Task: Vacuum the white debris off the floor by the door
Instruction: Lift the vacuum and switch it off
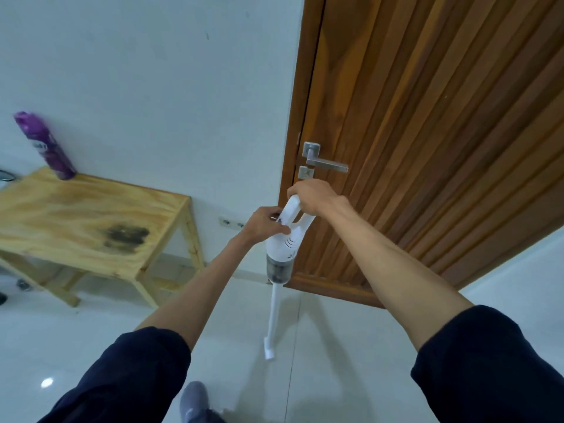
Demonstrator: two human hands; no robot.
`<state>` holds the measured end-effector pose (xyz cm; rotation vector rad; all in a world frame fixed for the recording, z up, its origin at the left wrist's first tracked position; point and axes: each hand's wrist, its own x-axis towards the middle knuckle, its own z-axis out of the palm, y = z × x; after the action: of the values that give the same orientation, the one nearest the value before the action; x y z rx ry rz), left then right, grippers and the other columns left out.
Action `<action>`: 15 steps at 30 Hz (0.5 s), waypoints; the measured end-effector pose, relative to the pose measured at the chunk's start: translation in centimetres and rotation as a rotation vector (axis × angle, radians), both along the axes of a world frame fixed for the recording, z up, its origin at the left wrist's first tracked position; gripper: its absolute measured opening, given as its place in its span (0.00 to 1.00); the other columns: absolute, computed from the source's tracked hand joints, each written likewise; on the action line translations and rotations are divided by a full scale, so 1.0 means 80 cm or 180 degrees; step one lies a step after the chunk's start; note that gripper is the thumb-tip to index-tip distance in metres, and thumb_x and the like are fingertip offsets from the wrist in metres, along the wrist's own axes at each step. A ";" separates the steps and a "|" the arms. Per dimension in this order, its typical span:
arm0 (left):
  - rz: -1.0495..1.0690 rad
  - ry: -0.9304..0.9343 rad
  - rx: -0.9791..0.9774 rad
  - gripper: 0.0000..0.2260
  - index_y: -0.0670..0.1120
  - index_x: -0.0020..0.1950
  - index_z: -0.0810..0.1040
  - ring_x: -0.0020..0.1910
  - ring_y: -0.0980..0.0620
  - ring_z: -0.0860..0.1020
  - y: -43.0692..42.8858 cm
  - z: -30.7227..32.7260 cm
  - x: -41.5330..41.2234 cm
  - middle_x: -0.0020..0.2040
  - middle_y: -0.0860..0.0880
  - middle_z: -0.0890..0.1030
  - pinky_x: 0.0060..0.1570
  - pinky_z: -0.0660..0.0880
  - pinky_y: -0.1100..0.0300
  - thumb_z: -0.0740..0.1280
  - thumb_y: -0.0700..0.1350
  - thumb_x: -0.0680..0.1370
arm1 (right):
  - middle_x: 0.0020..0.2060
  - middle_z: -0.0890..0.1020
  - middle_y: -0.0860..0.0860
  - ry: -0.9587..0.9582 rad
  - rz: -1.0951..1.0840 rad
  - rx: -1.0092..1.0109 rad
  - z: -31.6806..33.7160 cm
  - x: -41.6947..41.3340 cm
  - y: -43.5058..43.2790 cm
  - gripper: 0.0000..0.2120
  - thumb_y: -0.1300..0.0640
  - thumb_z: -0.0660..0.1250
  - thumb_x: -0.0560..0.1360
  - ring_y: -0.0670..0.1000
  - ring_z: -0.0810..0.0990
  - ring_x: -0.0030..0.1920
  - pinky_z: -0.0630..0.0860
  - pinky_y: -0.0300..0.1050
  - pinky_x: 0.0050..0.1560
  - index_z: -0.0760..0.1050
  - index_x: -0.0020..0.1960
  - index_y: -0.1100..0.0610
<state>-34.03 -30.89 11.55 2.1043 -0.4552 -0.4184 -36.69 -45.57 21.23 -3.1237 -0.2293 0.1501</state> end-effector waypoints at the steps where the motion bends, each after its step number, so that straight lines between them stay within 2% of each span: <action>1: -0.0039 0.0079 -0.0033 0.19 0.42 0.60 0.81 0.55 0.44 0.81 0.014 0.002 0.011 0.57 0.44 0.83 0.57 0.77 0.52 0.78 0.42 0.71 | 0.41 0.79 0.51 -0.0082 0.0003 0.0018 -0.003 0.012 0.012 0.11 0.67 0.63 0.71 0.55 0.79 0.44 0.68 0.44 0.37 0.76 0.42 0.52; 3: -0.0166 0.0224 -0.0099 0.18 0.41 0.60 0.81 0.56 0.44 0.80 0.044 0.010 0.035 0.57 0.44 0.82 0.56 0.77 0.53 0.77 0.41 0.71 | 0.37 0.76 0.49 -0.0228 0.0009 0.0034 -0.007 0.036 0.038 0.11 0.68 0.60 0.70 0.54 0.77 0.42 0.65 0.43 0.34 0.74 0.40 0.52; 5: -0.0297 0.0389 -0.0119 0.17 0.41 0.60 0.81 0.55 0.46 0.80 0.083 0.015 0.067 0.56 0.45 0.82 0.51 0.76 0.57 0.77 0.40 0.71 | 0.35 0.73 0.49 -0.0289 -0.0006 0.0105 -0.014 0.068 0.076 0.11 0.68 0.58 0.69 0.54 0.75 0.41 0.63 0.42 0.34 0.74 0.40 0.54; 7: -0.0386 0.0552 -0.0133 0.17 0.43 0.59 0.81 0.54 0.48 0.81 0.111 0.019 0.092 0.55 0.48 0.83 0.50 0.77 0.58 0.77 0.42 0.71 | 0.36 0.69 0.49 -0.0274 -0.0074 0.0243 -0.016 0.090 0.101 0.11 0.67 0.56 0.69 0.55 0.73 0.38 0.60 0.43 0.32 0.73 0.40 0.54; 10: -0.0471 0.0666 -0.0155 0.17 0.44 0.60 0.81 0.50 0.54 0.81 0.156 0.022 0.133 0.52 0.51 0.83 0.44 0.76 0.64 0.77 0.43 0.72 | 0.40 0.69 0.51 -0.0242 -0.0168 0.0434 -0.018 0.127 0.139 0.10 0.66 0.54 0.71 0.57 0.73 0.38 0.60 0.43 0.32 0.71 0.42 0.54; 13: -0.0434 0.0619 -0.0221 0.17 0.43 0.58 0.83 0.53 0.50 0.83 0.189 0.016 0.167 0.54 0.48 0.85 0.52 0.79 0.57 0.78 0.43 0.71 | 0.43 0.70 0.54 -0.0258 -0.0315 0.0466 -0.027 0.161 0.170 0.11 0.67 0.55 0.72 0.59 0.73 0.38 0.63 0.45 0.35 0.72 0.49 0.56; 15: -0.0388 0.0523 -0.0208 0.17 0.42 0.56 0.84 0.53 0.47 0.83 0.203 0.006 0.180 0.52 0.46 0.86 0.55 0.78 0.52 0.79 0.45 0.70 | 0.42 0.72 0.55 -0.0253 -0.0388 0.0481 -0.037 0.177 0.184 0.11 0.66 0.55 0.72 0.59 0.73 0.40 0.64 0.46 0.36 0.70 0.50 0.56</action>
<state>-19.65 -14.62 12.01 1.9671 -0.4951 -0.6337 -22.54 -30.84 18.28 -2.9849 -0.0472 0.0071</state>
